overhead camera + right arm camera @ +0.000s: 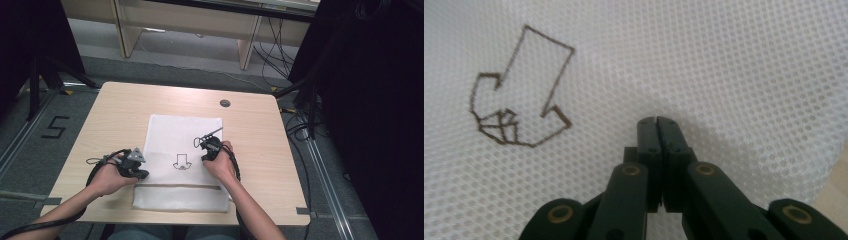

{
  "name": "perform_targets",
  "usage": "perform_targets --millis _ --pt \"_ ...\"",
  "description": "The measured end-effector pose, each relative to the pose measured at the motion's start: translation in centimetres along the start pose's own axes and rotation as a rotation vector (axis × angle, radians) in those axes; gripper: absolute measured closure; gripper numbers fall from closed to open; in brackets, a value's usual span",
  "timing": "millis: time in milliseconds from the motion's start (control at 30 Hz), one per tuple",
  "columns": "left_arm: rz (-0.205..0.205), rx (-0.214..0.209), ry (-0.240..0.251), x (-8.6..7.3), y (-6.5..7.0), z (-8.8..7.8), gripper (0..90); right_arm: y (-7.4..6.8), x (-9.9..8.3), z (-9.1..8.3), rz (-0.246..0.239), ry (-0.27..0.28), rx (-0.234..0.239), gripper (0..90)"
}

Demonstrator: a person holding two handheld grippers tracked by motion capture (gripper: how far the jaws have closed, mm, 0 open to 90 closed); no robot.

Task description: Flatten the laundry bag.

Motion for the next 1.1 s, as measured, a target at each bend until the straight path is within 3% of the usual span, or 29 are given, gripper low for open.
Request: perform_targets --millis 33,100,167,233,267,300,400,433,533,567,633,700,867,1000,1100 --pt "0.012 0.0 0.007 0.0 -0.1 0.0 89.1 -0.1 0.1 -0.2 0.014 0.005 0.007 89.4" --pt "0.012 0.013 0.009 0.0 -0.2 0.0 88.4 0.2 0.3 -1.5 -0.008 0.046 0.009 90.0" --pt "0.018 0.015 0.006 -0.1 -0.2 -0.3 87.6 0.4 -0.1 -2.6 -0.012 0.042 0.007 90.0" --pt "-0.001 0.008 0.019 0.0 0.1 -1.0 87.4 0.9 -1.4 -4.2 -0.036 0.035 0.018 90.0" --pt "-0.015 -0.013 0.041 0.1 0.5 -1.6 87.3 1.3 -3.0 -5.5 -0.027 0.013 0.02 90.0" --pt "-0.015 -0.013 0.041 0.1 0.5 -1.6 87.2 1.3 -3.0 -5.5 -0.027 0.013 0.02 90.0" --pt "-0.019 -0.033 0.022 -0.3 1.1 -1.8 87.0 1.6 -5.6 -6.4 -0.044 -0.019 0.032 90.0" --pt "0.001 -0.024 0.004 -0.5 1.1 -1.8 87.1 1.5 -6.3 -6.6 -0.047 -0.032 0.035 90.0" --pt "-0.011 -0.001 -0.014 -0.9 0.9 -1.4 87.4 1.2 -7.9 -6.1 -0.061 -0.058 0.041 90.0" --pt "0.011 0.004 -0.026 -1.0 0.6 -1.4 87.4 1.0 -8.2 -6.0 -0.055 -0.067 0.043 90.0" --pt "-0.005 0.008 -0.03 -1.1 0.5 -1.2 87.9 1.0 -8.5 -5.5 -0.055 -0.067 0.039 90.0" --pt "0.018 0.009 -0.035 -1.1 0.3 -1.2 88.7 0.7 -8.4 -5.2 -0.078 -0.069 0.033 90.0" --pt "0.01 0.052 -0.022 -0.9 -0.4 -0.9 88.9 0.3 -7.9 -4.8 -0.079 -0.051 0.025 90.0" --pt "-0.034 0.061 0.006 -1.0 -1.2 -0.8 88.7 0.1 -7.7 -4.6 -0.056 -0.035 0.026 90.0" --pt "-0.042 0.06 -0.004 -1.1 -1.3 -1.0 87.9 0.1 -7.6 -4.6 -0.051 -0.016 0.044 85.9"
Point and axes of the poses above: each handheld gripper's, and its own axes: z roughly forward along the jaws, x roughly out of its top, y roughly to its right, the point moved 8 cm from there along z, roughly forward along the jaws, and after that the axes turned 5 degrees about y, right-handed, at the moved point
